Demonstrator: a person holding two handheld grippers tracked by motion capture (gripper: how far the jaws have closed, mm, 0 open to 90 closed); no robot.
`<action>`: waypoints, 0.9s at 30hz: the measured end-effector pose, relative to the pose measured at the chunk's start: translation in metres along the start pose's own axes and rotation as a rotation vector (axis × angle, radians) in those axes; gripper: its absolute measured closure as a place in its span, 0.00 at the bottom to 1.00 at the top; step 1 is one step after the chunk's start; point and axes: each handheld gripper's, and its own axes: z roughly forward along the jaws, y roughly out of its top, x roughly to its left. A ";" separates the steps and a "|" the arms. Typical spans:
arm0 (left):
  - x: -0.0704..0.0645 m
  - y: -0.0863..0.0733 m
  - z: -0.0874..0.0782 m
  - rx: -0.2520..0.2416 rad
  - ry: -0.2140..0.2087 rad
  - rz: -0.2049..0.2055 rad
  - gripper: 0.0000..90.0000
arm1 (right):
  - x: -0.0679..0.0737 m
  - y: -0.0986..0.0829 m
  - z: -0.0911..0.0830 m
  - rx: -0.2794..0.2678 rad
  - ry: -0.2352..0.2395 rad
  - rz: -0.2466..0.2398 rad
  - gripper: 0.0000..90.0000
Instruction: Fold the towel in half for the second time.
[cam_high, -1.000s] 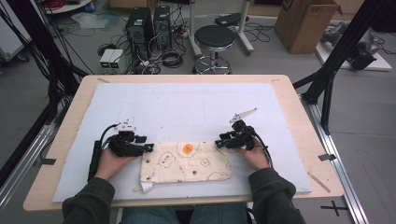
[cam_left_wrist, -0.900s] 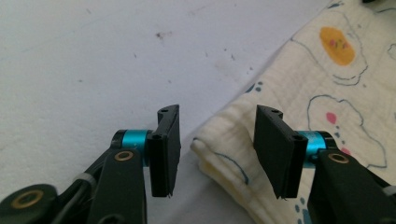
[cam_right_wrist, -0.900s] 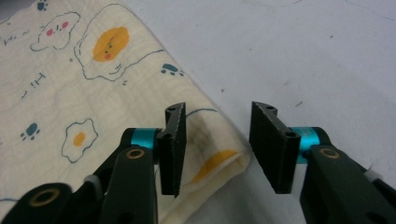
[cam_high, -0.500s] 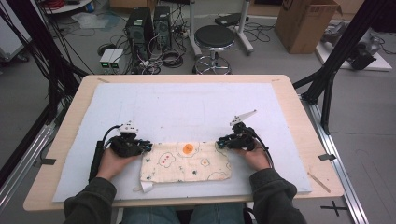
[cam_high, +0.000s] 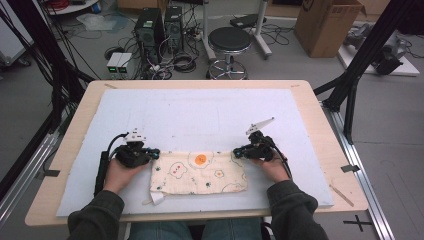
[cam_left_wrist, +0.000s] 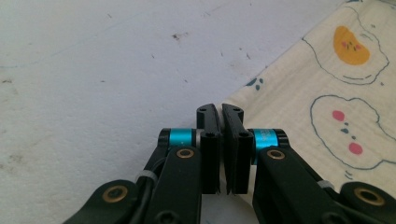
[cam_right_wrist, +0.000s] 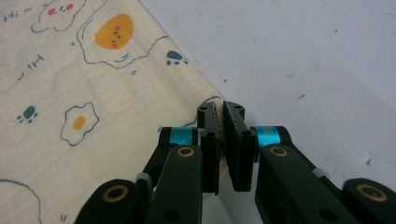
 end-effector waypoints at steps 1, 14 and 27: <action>0.001 0.001 0.000 -0.007 0.004 -0.002 0.95 | -0.001 0.000 -0.001 -0.004 0.005 0.002 0.95; 0.020 0.028 0.004 -0.067 0.064 -0.049 0.95 | -0.020 0.033 -0.008 -0.046 -0.035 0.035 0.95; 0.039 0.033 0.021 -0.136 0.076 -0.125 0.95 | -0.053 0.045 0.004 -0.081 -0.032 0.149 0.95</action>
